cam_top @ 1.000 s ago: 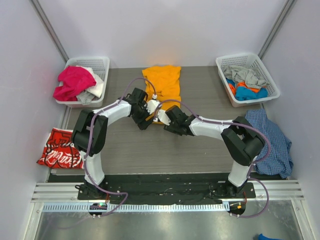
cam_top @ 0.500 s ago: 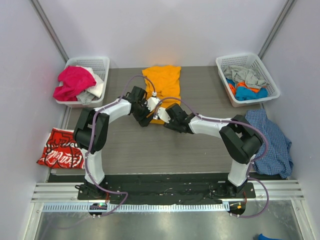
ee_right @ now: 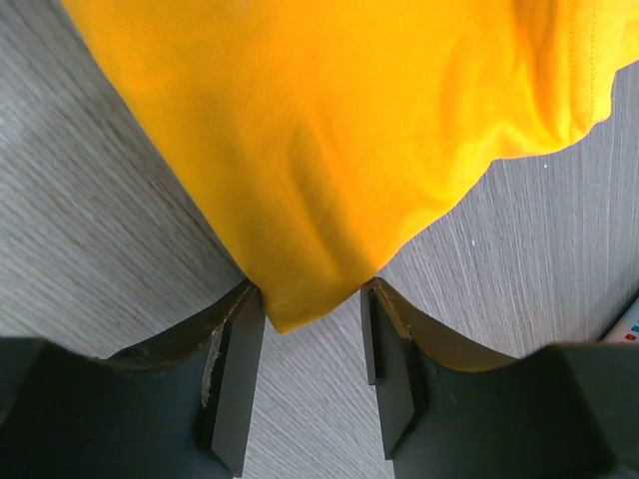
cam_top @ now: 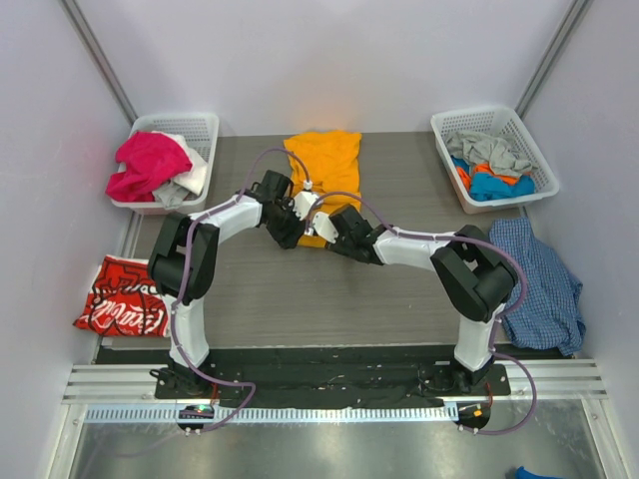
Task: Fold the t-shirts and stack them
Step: Grab one side of the 2/3 rectangular tshirt with both arms
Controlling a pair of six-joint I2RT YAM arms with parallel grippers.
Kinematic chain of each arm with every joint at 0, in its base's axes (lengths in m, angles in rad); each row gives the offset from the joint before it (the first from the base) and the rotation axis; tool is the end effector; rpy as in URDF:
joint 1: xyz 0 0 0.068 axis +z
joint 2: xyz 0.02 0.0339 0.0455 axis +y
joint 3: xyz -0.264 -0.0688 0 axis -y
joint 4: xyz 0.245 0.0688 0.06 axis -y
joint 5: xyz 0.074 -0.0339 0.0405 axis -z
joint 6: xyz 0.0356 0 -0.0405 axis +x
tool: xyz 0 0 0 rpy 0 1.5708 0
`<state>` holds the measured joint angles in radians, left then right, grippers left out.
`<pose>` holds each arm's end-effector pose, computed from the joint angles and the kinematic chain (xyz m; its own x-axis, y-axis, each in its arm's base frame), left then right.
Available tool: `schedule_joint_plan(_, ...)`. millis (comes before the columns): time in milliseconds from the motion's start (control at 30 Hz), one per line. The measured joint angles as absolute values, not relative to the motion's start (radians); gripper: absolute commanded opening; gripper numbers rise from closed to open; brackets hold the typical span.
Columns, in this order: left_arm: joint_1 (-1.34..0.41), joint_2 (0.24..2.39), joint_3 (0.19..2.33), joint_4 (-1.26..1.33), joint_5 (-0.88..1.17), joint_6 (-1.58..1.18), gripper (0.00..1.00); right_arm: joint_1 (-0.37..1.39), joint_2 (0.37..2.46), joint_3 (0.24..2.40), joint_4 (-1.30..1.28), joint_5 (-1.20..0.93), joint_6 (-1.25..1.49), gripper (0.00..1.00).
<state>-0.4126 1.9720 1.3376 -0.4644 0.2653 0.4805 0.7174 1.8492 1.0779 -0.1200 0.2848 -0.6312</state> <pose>0.3675 -0.1711 0.1631 -0.4942 0.7032 -0.5111 0.8171 0.5765 0.0031 0.2914 0.2410 0.1554 -0.1794 -0.9081 -0.3783 -0.7479 0.3757 -0.5473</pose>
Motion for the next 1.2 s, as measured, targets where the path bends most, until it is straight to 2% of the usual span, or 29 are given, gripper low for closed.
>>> schedule_joint_plan(100,-0.411,1.972,1.339,-0.466,0.266,0.483,0.55,0.717,1.861,1.092,-0.120,0.284,-0.634,0.50)
schedule_joint_plan(200,-0.411,1.972,1.339,-0.466,0.266,0.484,0.49,0.717,1.875,1.108,-0.119,0.284,-0.637,0.42)
schedule_joint_plan(233,-0.411,1.972,1.339,-0.466,0.266,0.485,0.47,0.717,1.880,1.112,-0.117,0.283,-0.638,0.34)
schedule_joint_plan(300,-0.410,1.972,1.339,-0.466,0.266,0.485,0.38,0.717,1.889,1.119,-0.115,0.282,-0.643,0.28)
schedule_joint_plan(433,-0.410,1.974,1.342,-0.468,0.266,0.490,0.17,0.717,1.898,1.120,-0.111,0.282,-0.652,0.06)
schedule_joint_plan(467,-0.410,1.974,1.343,-0.469,0.266,0.490,0.09,0.717,1.898,1.120,-0.110,0.282,-0.652,0.03)
schedule_joint_plan(533,-0.410,1.975,1.345,-0.471,0.265,0.492,0.00,0.717,1.898,1.120,-0.107,0.282,-0.653,0.01)
schedule_joint_plan(833,-0.410,1.961,1.333,-0.490,0.260,0.501,0.00,0.717,1.874,1.118,-0.157,0.259,-0.639,0.01)
schedule_joint_plan(1200,-0.461,1.779,1.163,-0.545,0.217,0.479,0.00,0.820,1.667,1.002,-0.274,0.223,-0.601,0.01)
